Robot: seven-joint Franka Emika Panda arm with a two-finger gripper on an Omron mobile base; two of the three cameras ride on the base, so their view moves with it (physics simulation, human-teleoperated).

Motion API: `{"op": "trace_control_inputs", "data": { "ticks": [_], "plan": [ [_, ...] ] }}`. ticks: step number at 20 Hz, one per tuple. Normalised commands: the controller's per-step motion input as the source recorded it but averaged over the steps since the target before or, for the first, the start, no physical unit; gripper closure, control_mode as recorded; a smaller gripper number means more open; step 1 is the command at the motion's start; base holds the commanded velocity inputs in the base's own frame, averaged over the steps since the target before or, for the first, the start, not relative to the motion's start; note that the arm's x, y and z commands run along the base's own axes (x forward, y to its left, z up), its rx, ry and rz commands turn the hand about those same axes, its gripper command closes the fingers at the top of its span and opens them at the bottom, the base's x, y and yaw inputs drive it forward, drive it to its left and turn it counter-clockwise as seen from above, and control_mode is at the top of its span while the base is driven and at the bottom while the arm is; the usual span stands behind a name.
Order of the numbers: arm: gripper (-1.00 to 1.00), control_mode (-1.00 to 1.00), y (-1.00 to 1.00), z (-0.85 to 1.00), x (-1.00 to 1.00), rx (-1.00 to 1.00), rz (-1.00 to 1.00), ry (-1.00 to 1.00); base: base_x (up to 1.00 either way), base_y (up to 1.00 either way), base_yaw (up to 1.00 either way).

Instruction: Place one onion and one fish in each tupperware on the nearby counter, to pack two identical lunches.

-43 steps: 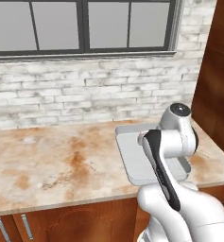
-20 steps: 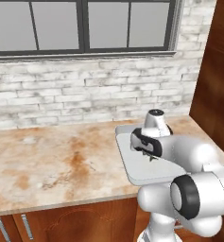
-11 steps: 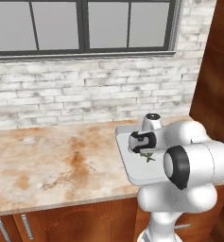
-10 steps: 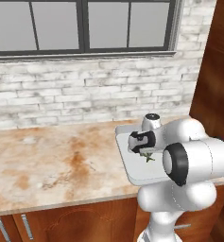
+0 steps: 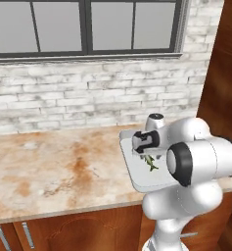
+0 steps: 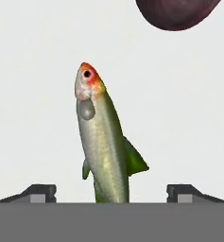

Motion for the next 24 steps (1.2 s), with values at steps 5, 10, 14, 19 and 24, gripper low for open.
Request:
{"op": "trace_control_inputs", "data": {
  "ticks": [5,10,14,19,24],
  "plan": [
    [-1.00,-1.00,-0.08,0.86,-0.99,0.00,0.00,-0.03,0.00,0.00,0.00],
    [-1.00,-1.00,-0.05,0.97,-0.83,0.00,0.00,-0.11,0.00,0.00,0.00],
    [-1.00,-1.00,0.00,0.81,-0.54,0.00,0.01,-0.17,0.00,0.00,0.00],
    [-1.00,-1.00,0.00,0.71,-0.84,-0.02,0.10,-0.27,0.00,0.00,0.00],
    [-1.00,-1.00,0.03,0.57,-0.91,-0.05,0.11,-0.29,0.00,0.00,0.00]
  ]
}}
